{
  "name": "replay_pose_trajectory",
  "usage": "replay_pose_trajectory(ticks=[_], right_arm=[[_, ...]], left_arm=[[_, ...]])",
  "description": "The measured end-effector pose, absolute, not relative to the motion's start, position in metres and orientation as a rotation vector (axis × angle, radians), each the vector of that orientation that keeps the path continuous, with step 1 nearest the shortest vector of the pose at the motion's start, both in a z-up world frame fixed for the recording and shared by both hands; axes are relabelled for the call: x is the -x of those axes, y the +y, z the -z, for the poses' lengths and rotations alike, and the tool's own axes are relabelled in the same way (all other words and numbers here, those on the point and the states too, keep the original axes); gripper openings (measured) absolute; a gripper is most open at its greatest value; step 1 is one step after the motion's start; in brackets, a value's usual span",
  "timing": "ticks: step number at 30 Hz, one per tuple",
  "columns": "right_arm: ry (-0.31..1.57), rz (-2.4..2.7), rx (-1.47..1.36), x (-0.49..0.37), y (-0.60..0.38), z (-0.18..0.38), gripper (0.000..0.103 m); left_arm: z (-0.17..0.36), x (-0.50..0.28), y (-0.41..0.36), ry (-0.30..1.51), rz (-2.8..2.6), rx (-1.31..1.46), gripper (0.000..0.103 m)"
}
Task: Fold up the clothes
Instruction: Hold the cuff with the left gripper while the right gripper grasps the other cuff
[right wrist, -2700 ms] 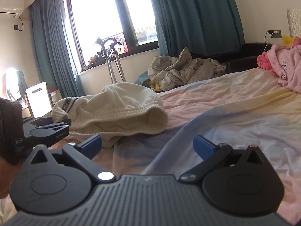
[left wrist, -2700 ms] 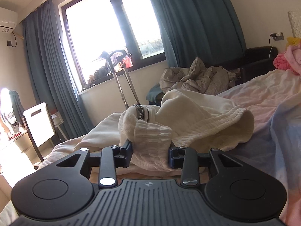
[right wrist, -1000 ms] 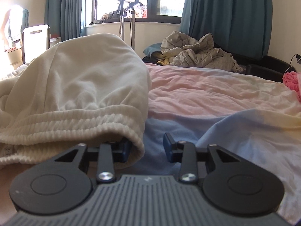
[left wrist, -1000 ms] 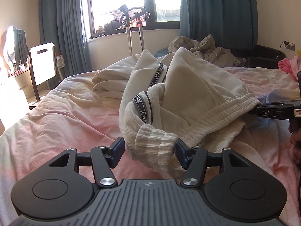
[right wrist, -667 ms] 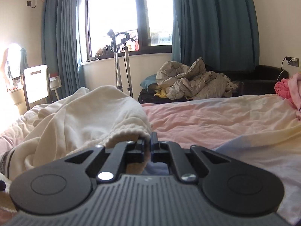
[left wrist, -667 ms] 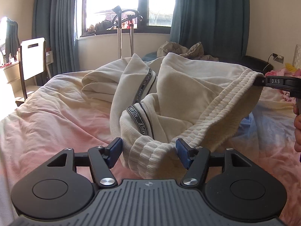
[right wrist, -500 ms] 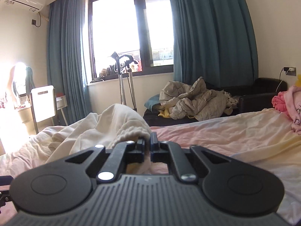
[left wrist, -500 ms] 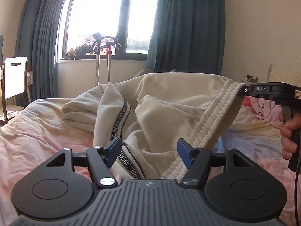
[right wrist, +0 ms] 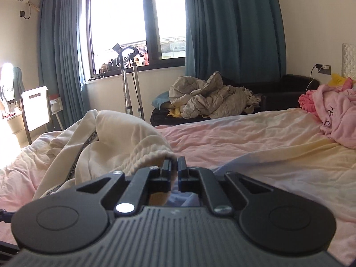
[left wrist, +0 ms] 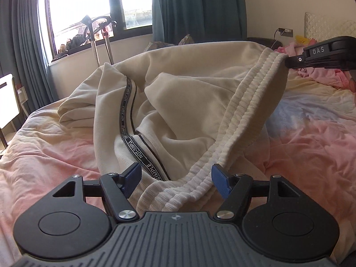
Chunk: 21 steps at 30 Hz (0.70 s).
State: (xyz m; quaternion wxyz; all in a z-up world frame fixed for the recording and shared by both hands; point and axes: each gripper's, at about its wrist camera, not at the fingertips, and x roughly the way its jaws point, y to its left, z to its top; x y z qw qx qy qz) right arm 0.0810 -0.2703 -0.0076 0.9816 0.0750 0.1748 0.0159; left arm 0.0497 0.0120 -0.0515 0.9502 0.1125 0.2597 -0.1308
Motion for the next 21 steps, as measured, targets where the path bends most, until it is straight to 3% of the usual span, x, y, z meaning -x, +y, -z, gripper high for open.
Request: replay_pose_trajectory(ticks=[8,17,19,20,21], right_arm=[[0.486,0.071,-0.343,-0.104,-0.308,0.045,0.006],[0.502,0.034,-0.293,-0.109,-0.297,0.051,0.009],[0.520,0.018,-0.293,-0.113,-0.298,0.056,0.012],[0.533,0.013,-0.293,-0.114,-0.298,0.059,0.017],[0.546,0.007,-0.294,-0.116,-0.298,0.063,0.030]], left_arm=[[0.058,-0.042,0.006,0.572,0.264,-0.314,0.073],[0.062,-0.049,0.015,0.654,0.195,-0.300,0.073],[0.062,-0.052,0.017,0.671,0.185,-0.289,0.075],[0.062,-0.052,0.018,0.675,0.182,-0.282,0.075],[0.061,-0.053,0.020,0.677,0.174,-0.272,0.075]])
